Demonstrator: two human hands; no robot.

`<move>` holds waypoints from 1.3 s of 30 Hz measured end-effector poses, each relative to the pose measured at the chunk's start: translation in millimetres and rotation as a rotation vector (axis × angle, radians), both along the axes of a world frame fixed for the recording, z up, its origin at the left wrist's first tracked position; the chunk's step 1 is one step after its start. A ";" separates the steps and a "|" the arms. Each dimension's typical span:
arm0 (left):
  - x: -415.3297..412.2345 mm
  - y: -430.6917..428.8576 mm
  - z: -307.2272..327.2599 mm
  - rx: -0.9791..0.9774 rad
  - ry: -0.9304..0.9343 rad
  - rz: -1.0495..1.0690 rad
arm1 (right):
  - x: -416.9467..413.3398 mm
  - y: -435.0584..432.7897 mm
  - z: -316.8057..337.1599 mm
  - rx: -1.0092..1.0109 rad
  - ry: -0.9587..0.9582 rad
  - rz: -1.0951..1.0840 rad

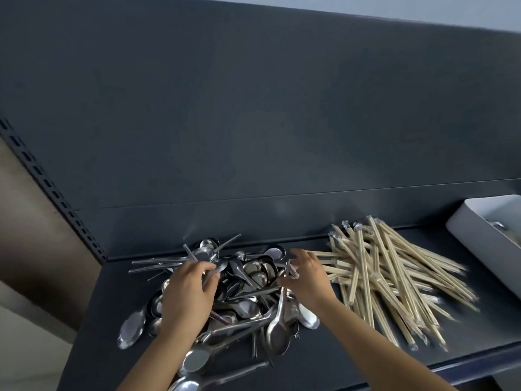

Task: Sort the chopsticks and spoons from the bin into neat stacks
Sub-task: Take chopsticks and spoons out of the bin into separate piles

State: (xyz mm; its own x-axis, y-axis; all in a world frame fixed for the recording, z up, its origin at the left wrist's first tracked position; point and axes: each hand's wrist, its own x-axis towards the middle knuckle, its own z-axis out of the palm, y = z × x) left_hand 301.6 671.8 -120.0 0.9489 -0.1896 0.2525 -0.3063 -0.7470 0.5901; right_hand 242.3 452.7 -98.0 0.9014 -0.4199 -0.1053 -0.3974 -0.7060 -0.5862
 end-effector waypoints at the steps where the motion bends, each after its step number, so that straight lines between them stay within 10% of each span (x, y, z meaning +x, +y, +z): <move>1: 0.2 -3.0 3.3 0.010 -0.013 -0.006 | -1.1 -3.2 3.2 0.000 -0.009 0.000; 39: -226.2 -496.7 74.8 0.148 -0.189 -0.512 | -316.6 -480.1 82.9 -0.186 -0.181 -0.258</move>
